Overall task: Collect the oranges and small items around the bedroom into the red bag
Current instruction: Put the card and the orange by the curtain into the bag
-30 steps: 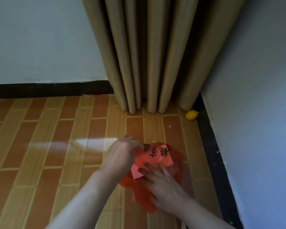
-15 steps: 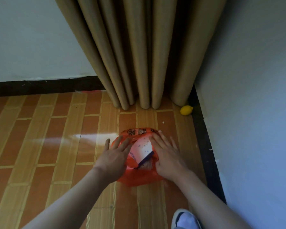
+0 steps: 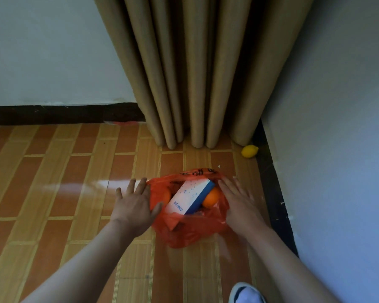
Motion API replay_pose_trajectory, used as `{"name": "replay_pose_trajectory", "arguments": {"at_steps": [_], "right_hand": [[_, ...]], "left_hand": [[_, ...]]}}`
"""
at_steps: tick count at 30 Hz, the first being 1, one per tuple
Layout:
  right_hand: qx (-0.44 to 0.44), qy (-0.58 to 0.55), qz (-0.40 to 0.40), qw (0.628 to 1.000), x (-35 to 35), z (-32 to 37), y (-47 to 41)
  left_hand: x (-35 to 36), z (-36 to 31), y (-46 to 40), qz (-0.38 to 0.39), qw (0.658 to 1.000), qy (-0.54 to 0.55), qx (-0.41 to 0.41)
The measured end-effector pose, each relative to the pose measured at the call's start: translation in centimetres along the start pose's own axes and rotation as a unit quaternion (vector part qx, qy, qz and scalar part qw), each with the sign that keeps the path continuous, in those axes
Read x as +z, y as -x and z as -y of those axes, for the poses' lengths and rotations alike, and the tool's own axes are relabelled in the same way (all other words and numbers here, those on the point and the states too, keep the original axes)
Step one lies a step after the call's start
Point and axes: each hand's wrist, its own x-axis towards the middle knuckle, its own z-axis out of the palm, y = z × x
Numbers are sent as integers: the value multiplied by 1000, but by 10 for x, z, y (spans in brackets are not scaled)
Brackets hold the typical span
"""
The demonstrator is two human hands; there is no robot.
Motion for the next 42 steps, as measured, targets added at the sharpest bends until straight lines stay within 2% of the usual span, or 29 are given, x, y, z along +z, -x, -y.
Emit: {"name": "replay_pose_trajectory", "arguments": {"at_steps": [3, 5, 10, 12, 15, 18, 21, 24, 27, 29, 31, 33, 35, 37, 40, 42], "right_hand": [[16, -51, -29, 998, -3, 6, -1], [6, -44, -62, 997, -7, 14, -2], [-88, 6, -174, 981, -12, 39, 9], [-128, 12, -161, 979, -12, 50, 7], [-162, 32, -71, 984, -10, 56, -8], [-127, 41, 9, 991, -1, 41, -20], [-67, 30, 48, 996, 16, 13, -18], [-43, 19, 84, 995, 30, -4, -13], [-42, -12, 77, 996, 30, -8, -10], [-42, -81, 52, 994, 19, -2, -11], [-46, -155, 1, 987, 0, 5, -17], [-36, -175, -82, 980, -20, 6, -34], [-5, -123, -165, 978, -34, -5, -60], [32, -46, -189, 980, -42, -23, -90], [82, 49, -114, 989, -47, -47, -124], [84, 104, -75, 988, -47, -60, -137]], "left_hand": [[-5, 3, 3, -2, 999, 19, -43], [-11, 2, 6, -11, 998, 20, -51], [-27, -18, 11, -136, 988, 53, 39], [-25, -32, 11, -119, 987, 67, 89], [-12, -50, 10, -53, 990, 43, 124], [5, -47, 5, 3, 995, 15, 100], [18, -32, 1, 30, 997, 6, 68], [21, -21, 4, 38, 996, 6, 79], [20, -24, 7, 25, 990, 18, 135], [17, -31, 7, 0, 986, 35, 161], [10, -39, 6, -35, 982, 56, 177], [0, -45, 5, -64, 979, 74, 181], [-7, -48, 5, -85, 977, 86, 178], [-10, -47, 6, -101, 975, 98, 169], [-12, -42, 10, -129, 973, 105, 158], [-11, -35, 14, -133, 975, 103, 146]]}}
